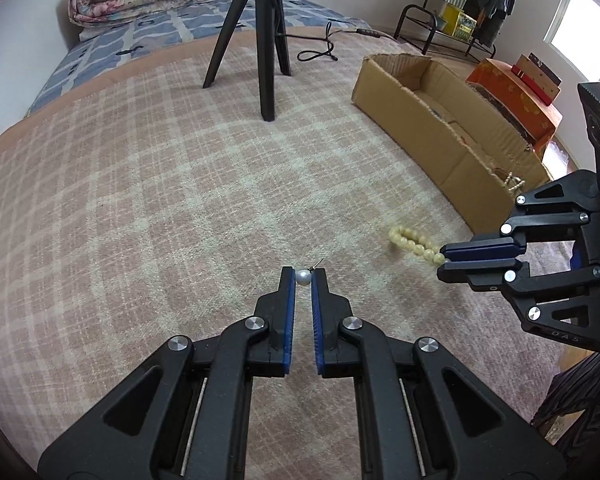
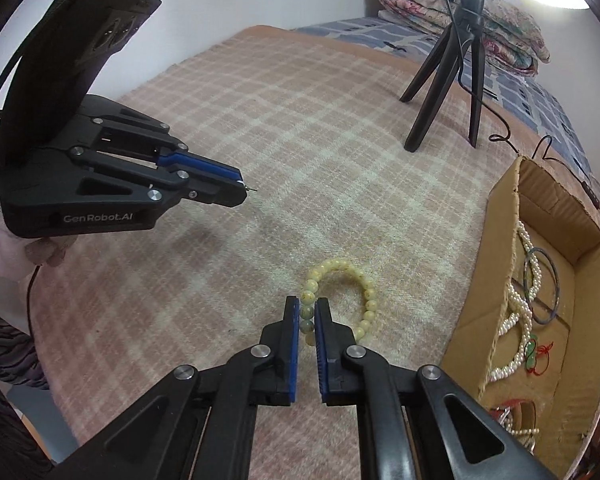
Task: Organize jewelry
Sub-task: 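Lift and carry the bracelet with the right tool while the left tool carries the earring over the box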
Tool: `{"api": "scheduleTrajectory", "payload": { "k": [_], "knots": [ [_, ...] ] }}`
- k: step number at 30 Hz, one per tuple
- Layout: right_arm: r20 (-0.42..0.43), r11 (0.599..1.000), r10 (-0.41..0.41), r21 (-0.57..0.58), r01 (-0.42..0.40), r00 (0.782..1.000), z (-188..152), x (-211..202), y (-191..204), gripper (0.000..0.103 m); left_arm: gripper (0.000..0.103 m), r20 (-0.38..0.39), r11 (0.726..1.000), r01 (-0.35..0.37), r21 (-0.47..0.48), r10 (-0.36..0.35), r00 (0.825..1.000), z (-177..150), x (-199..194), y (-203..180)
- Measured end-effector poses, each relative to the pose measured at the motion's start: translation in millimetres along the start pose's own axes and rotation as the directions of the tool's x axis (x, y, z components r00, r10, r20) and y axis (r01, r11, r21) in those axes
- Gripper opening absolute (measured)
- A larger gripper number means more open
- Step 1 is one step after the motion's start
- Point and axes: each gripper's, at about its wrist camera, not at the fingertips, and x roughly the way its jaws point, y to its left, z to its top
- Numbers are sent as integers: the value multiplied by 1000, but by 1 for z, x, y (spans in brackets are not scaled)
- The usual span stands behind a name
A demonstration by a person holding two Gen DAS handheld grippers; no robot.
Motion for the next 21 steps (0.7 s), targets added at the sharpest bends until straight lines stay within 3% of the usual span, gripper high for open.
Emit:
{"api": "scheduleTrajectory", "payload": {
  "k": [21],
  "knots": [
    [120, 997, -20, 76, 11, 993, -40, -85, -3, 5, 6, 81, 999, 43, 30, -45, 996, 12, -41, -51]
  ]
}}
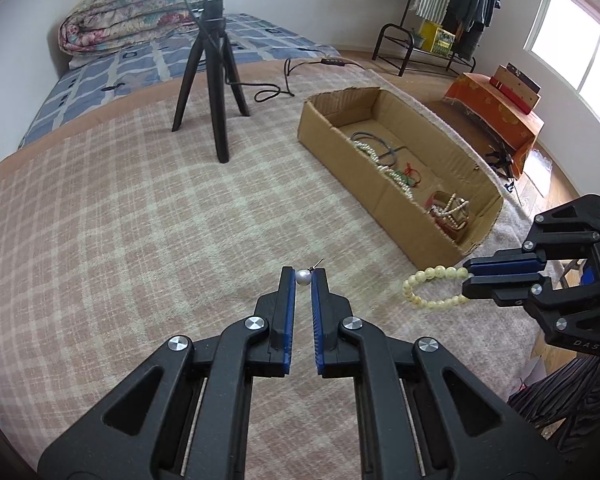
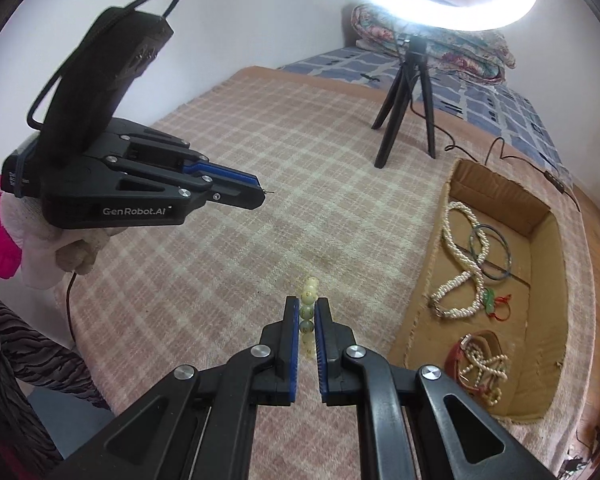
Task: Organize jewelry
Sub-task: 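Lift and carry the bracelet with the right tool while the left tool carries the earring over the box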
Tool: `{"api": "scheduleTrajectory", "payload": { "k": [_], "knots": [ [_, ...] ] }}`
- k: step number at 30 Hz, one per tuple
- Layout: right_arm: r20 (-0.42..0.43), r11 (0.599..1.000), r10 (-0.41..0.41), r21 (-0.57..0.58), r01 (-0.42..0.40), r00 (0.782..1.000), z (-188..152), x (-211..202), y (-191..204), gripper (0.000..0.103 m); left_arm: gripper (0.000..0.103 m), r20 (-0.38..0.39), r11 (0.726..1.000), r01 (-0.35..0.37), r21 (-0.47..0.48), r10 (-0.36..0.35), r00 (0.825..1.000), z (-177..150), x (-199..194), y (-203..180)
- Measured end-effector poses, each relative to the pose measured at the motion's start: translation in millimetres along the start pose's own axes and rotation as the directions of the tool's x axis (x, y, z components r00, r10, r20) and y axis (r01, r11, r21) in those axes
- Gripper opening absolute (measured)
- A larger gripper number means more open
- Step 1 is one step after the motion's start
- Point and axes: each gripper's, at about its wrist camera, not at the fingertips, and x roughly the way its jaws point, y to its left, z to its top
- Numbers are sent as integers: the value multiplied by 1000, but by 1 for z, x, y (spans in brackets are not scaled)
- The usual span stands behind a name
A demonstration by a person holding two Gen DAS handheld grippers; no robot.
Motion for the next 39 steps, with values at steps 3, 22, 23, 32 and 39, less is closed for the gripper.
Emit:
{"api": "scheduleTrajectory", "payload": {
  "k": [3, 22, 23, 32, 39],
  "knots": [
    [33, 1000, -7, 27, 6, 999, -5, -17, -8, 5, 6, 13, 1000, 10, 9, -10, 1000, 7, 0, -9],
    [196, 986, -92, 153, 63, 976, -11, -91, -70, 5, 6, 85, 998, 51, 44, -55, 995, 76, 9, -62],
    [199, 984, -99, 163, 67, 975, -12, -93, -75, 5, 6, 86, 998, 55, 44, -58, 995, 79, 12, -64],
    [187, 965, -182, 224, 139, 965, -20, -95, -115, 5, 6, 70, 997, 55, 59, -59, 996, 97, 45, -87],
    [162, 953, -208, 255, 162, 965, -27, -89, -138, 5, 6, 62, 997, 32, 65, -36, 997, 107, 67, -95]
  ]
}}
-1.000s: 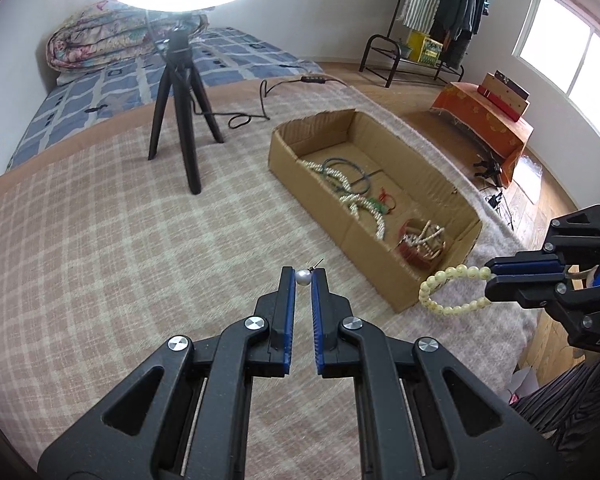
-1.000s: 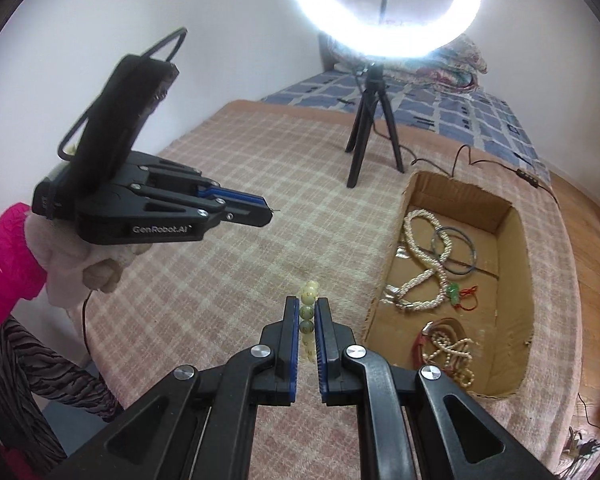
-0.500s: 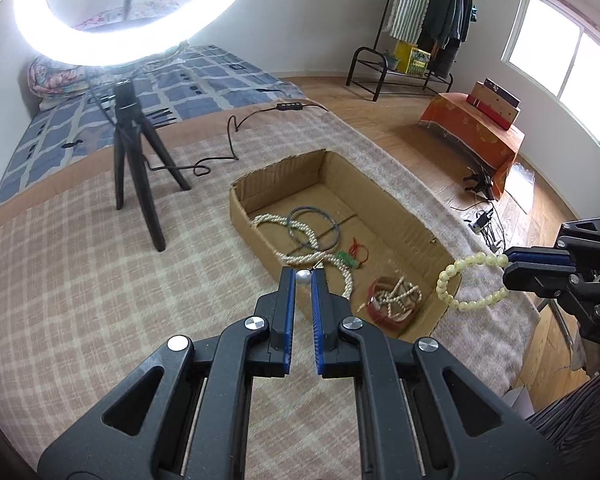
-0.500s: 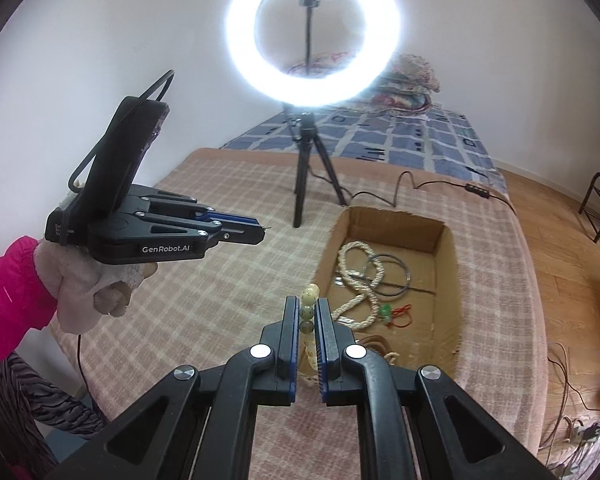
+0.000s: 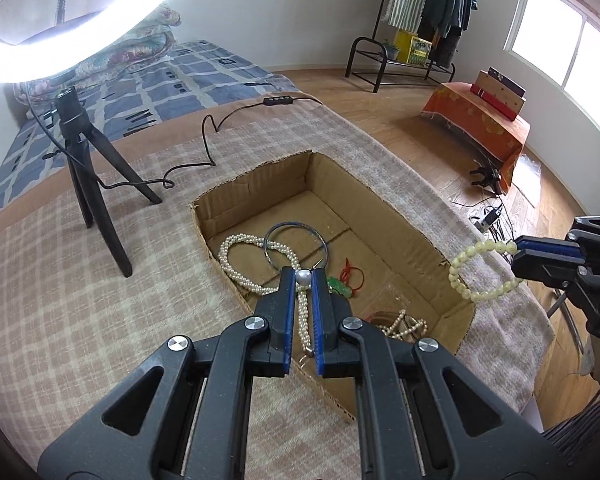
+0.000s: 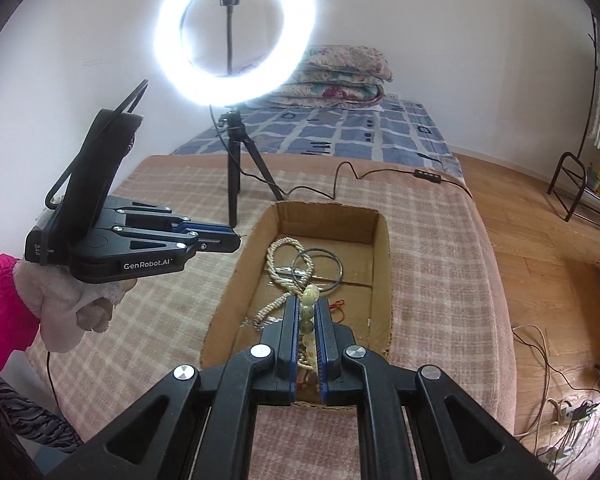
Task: Organize jewelry
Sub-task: 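Lift and carry the bracelet with the right tool while the left tool carries the earring over the box, then open the left tool to drop the earring while the right tool releases the bracelet into the box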
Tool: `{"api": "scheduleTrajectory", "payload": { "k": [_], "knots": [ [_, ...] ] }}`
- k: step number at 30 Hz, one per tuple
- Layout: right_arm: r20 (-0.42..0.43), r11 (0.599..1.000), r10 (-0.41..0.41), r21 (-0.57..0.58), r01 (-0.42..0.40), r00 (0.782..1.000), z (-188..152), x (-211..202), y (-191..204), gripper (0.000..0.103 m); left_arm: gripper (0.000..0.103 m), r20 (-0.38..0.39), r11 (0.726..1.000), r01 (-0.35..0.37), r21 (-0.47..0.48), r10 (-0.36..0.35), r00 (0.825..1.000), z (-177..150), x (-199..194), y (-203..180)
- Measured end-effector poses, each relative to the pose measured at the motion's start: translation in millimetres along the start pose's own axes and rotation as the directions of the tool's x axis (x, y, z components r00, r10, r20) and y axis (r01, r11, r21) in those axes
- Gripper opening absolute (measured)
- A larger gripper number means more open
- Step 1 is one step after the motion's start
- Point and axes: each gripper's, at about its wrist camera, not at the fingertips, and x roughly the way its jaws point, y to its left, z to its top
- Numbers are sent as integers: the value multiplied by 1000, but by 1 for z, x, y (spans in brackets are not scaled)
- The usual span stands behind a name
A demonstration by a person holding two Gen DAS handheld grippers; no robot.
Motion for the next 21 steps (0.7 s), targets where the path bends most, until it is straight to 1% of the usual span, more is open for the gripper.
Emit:
{"api": "scheduleTrajectory", "payload": {
  "k": [10, 14, 21],
  "knots": [
    [-40, 1000, -12, 9, 12, 999, -9, 17, -12, 5, 6, -10, 999, -34, 3, 34, 999, 4, 20, -6],
    [-49, 1000, -9, 9, 10, 999, -10, 20, -12, 5, 6, -11, 999, -45, 9, 45, 999, 4, 25, -9],
    [-67, 1000, 5, 13, -5, 998, -13, 27, -11, 5, 6, -8, 999, -53, -6, 53, 999, 6, 29, -8]
  ]
}}
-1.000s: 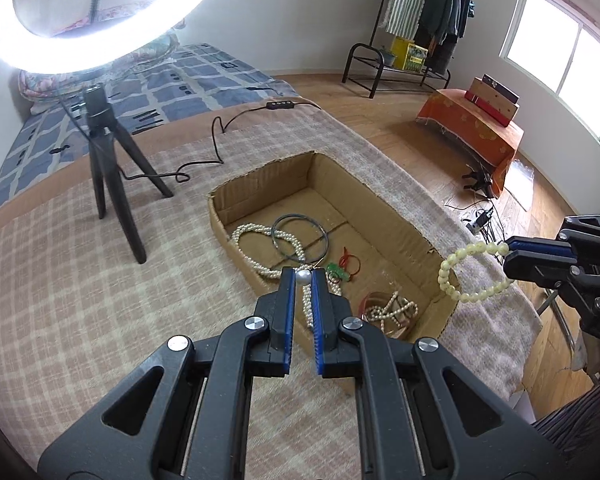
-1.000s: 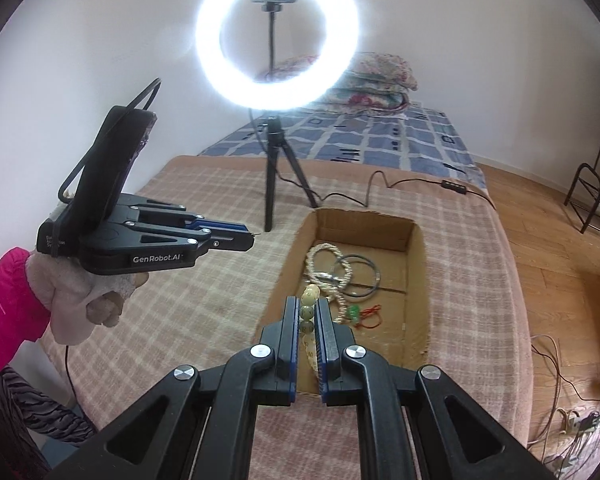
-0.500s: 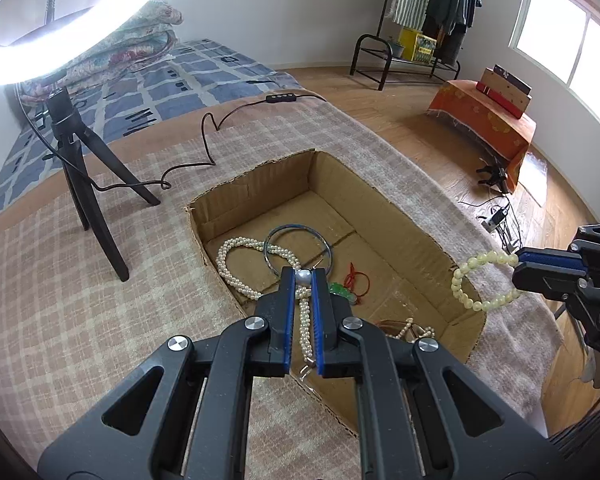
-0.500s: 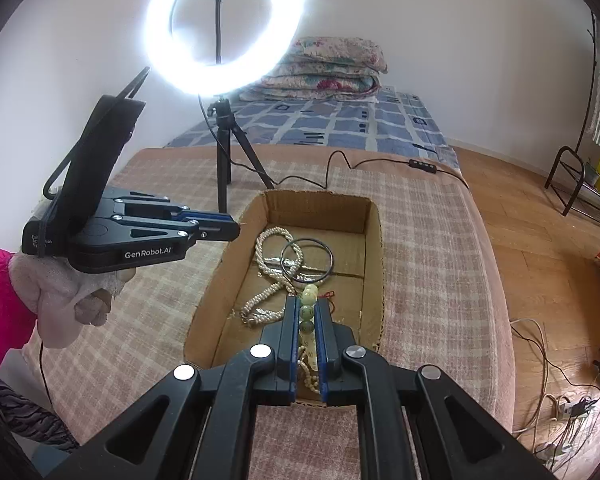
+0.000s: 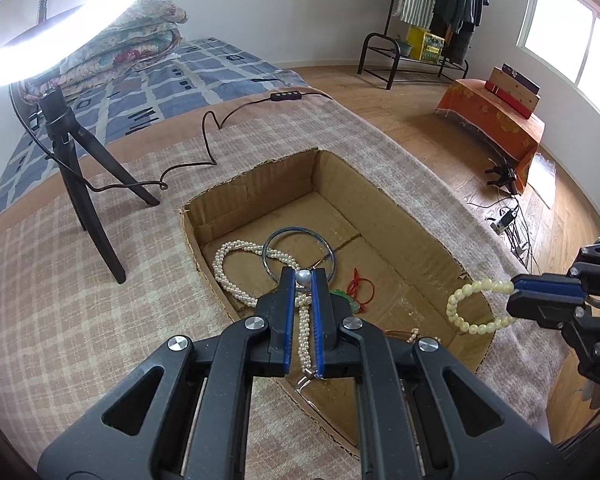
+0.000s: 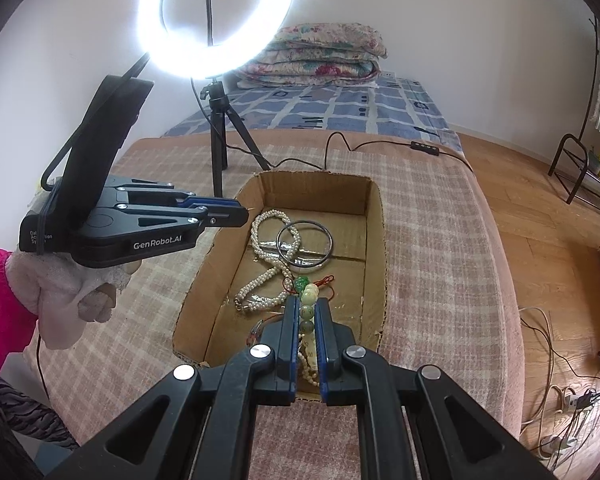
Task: Organize jewelry
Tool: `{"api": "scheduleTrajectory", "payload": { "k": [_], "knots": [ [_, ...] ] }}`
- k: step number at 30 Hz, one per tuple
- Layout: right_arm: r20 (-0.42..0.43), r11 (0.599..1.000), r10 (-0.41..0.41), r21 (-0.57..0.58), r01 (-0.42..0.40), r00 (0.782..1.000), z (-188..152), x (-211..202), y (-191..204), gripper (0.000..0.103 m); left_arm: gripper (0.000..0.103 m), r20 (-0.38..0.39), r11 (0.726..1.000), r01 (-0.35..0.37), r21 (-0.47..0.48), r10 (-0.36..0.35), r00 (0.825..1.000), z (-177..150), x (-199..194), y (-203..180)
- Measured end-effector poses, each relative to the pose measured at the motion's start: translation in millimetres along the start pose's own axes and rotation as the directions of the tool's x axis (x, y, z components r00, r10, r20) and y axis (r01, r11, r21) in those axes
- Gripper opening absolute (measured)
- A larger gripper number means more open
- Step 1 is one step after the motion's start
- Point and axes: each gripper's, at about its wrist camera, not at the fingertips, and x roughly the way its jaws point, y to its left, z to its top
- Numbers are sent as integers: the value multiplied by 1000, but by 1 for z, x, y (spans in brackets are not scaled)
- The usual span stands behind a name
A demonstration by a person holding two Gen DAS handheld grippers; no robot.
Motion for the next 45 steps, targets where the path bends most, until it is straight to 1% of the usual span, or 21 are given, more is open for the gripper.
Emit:
{"api": "scheduleTrajectory", "payload": {
  "k": [7, 10, 13, 14, 15, 16, 17, 18, 21, 23, 24, 25, 27, 29, 31, 35, 45],
  "knots": [
    [-10, 1000, 11, -20, -11, 1000, -1, 4, 6, 7, 6, 14, 1000, -5, -9, 5, 1000, 3, -2, 4],
    [-4, 999, 19, -27, -19, 1000, 0, 3, 7, 21, 6, 17, 1000, -5, -2, 5, 1000, 4, -4, 4],
    [4, 999, 16, -44, -16, 1000, 0, 1, 12, 28, 6, 17, 1000, -8, 6, 8, 1000, 4, -5, 2],
    [6, 999, 11, -51, -11, 1000, 0, 0, 14, 35, 6, 17, 1000, -8, 4, 8, 1000, 4, -6, 2],
    [7, 998, 6, -57, -5, 1000, -1, 1, 16, 41, 14, 19, 1000, -9, 6, 9, 1000, 4, -6, 2],
    [15, 998, -10, -67, 11, 1000, -1, 0, 18, 57, 30, 24, 1000, -14, 4, 13, 1000, 4, -7, 2],
    [28, 997, -27, -78, 29, 999, -2, -2, 21, 71, 39, 32, 1000, -14, 3, 14, 999, 4, -8, 1],
    [37, 995, -38, -86, 41, 999, -2, -3, 23, 75, 47, 43, 1000, -15, 3, 15, 999, 4, -10, 1],
    [54, 991, -60, -115, 66, 997, -2, -7, 29, 81, 48, 53, 1000, -26, 6, 26, 998, 5, -14, 1],
    [70, 989, -78, -118, 85, 995, -1, -9, 32, 91, 58, 53, 999, -33, 1, 33, 998, 6, -16, 1],
    [73, 989, -81, -118, 90, 994, -1, -9, 32, 92, 65, 61, 999, -37, -3, 37, 997, 6, -18, 2],
    [74, 989, -83, -118, 91, 994, -1, -10, 33, 93, 68, 68, 999, -41, -6, 41, 997, 6, -20, 2],
    [75, 988, -90, -121, 99, 993, -1, -11, 34, 93, 69, 75, 999, -46, -10, 47, 996, 6, -24, 2],
    [80, 986, -106, -122, 116, 991, -1, -11, 36, 98, 70, 74, 998, -53, -13, 54, 996, 6, -27, 2],
    [86, 984, -119, -121, 129, 989, -1, -12, 37, 101, 71, 77, 998, -62, -12, 63, 995, 6, -31, 3],
    [96, 983, -135, -116, 146, 986, -1, -17, 40, 103, 74, 89, 998, -66, -17, 67, 994, 4, -40, 3],
    [128, 977, -172, -105, 186, 977, -1, -32, 49, 103, 74, 118, 996, -88, -16, 89, 989, 1, -66, 3]
  ]
}}
